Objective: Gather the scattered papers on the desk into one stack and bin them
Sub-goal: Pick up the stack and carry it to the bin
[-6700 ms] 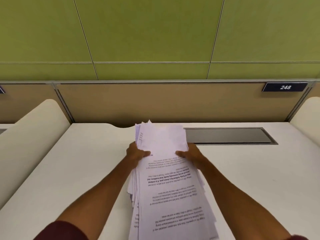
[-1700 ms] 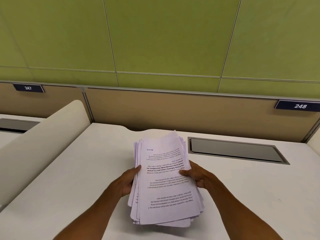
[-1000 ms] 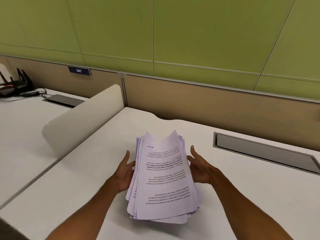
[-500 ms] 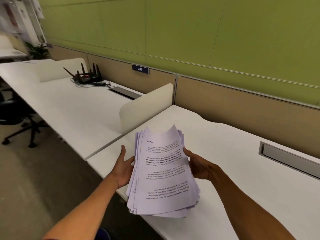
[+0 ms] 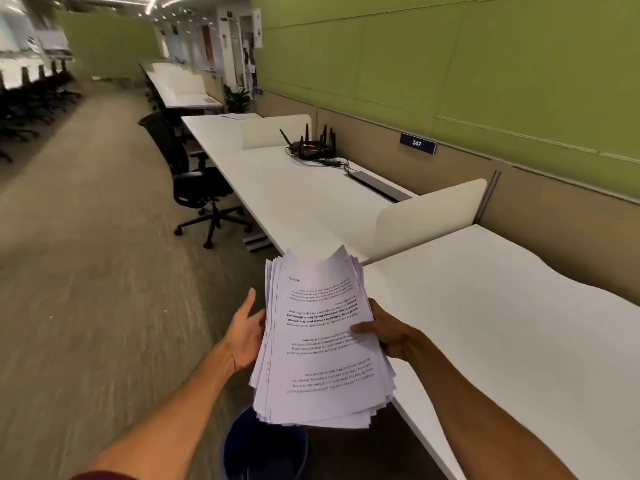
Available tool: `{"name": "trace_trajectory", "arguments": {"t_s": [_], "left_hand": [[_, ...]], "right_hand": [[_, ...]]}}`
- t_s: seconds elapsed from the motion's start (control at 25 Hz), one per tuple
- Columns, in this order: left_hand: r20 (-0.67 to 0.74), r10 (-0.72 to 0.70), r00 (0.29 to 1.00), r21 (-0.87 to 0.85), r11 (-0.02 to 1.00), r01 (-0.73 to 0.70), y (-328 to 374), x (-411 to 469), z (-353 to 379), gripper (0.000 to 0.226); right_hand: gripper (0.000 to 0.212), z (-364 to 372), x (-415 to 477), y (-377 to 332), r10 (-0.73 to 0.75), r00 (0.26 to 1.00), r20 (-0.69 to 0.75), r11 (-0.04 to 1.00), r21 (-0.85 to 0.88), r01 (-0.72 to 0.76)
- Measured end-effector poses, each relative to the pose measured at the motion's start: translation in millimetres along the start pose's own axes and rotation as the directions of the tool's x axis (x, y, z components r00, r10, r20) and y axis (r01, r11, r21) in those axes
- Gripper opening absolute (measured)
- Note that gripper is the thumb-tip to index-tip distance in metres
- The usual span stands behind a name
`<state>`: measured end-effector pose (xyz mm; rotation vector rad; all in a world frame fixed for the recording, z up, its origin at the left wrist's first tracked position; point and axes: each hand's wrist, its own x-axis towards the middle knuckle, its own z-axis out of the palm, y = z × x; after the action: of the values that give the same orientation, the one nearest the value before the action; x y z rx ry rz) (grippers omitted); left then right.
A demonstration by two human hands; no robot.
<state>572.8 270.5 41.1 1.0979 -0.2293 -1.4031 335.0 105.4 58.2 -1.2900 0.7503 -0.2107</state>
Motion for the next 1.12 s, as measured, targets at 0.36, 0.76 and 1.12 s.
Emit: {"name": "trace_trajectory", "arguments": {"t_s": [0.36, 0.76, 1.12], "left_hand": [[-0.408, -0.015, 0.913, 0.182, 0.978, 0.097, -31, -14, -117, 0.058], [-0.673, -0.115, 0.731, 0.046, 0.98, 0.196, -138, 58, -189, 0.052], [-0.679, -0.298, 0.67, -0.055, 0.932, 0.359, -260, 144, -275, 0.051]], "right_hand": [[0.066, 99, 109, 52, 0.189, 0.975, 0.119, 0.969, -0.183, -0.166], [0.054, 127, 207, 180, 0.372, 0.91, 0.181, 0.89, -0.347, -0.295], [0.059, 122, 273, 345, 0.556, 0.831, -0.025, 0.716, -0.492, -0.495]]}}
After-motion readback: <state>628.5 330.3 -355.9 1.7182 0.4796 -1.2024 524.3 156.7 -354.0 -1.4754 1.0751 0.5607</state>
